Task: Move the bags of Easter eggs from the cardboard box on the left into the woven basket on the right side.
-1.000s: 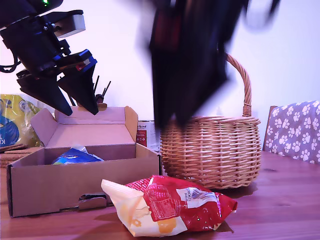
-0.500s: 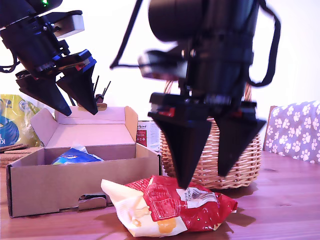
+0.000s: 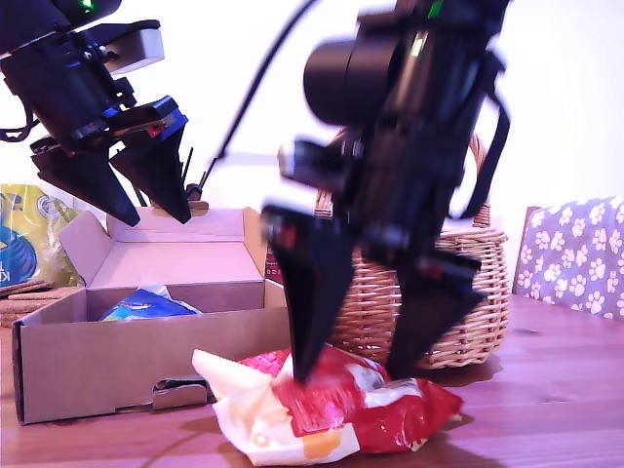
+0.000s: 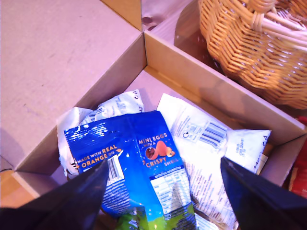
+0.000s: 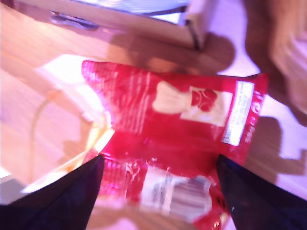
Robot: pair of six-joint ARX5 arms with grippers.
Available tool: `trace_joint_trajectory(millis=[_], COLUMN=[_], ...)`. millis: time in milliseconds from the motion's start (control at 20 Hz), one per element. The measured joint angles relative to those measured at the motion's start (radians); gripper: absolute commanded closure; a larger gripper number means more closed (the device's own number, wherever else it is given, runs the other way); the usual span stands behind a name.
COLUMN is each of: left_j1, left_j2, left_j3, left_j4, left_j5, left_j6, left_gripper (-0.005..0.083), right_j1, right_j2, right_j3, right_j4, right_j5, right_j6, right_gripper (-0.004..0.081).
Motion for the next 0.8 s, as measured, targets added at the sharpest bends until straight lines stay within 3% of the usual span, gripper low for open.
trace_joint_trajectory(millis=[300, 400, 600, 800], left_j1=[0.0, 0.0, 0.0, 0.0], left_j2=[0.0, 0.0, 0.0, 0.0], left_j3=[0.0, 0.0, 0.0, 0.0], left_j4=[0.0, 0.0, 0.0, 0.0], left_j5=[0.002, 0.003, 0.004, 0.004], left_j6=[0.0, 0.0, 0.0, 0.0], left_gripper=[0.0097, 0.0097, 0.0097, 0.0097], right_j1=[0.0, 0.0, 0.001, 0.001], right_j2=[0.033, 0.043, 0.047, 0.048], right_j3=[0.019, 0.026, 0.028, 0.028], right_j4=[0.018, 0.013, -0.011, -0.031], right_j5=[0.013, 0.006, 0.005, 0.004], right_j6=[0.003, 0.003, 0.003, 0.003], right_gripper=[0.0103, 0.0187, 0.0488, 0.0718])
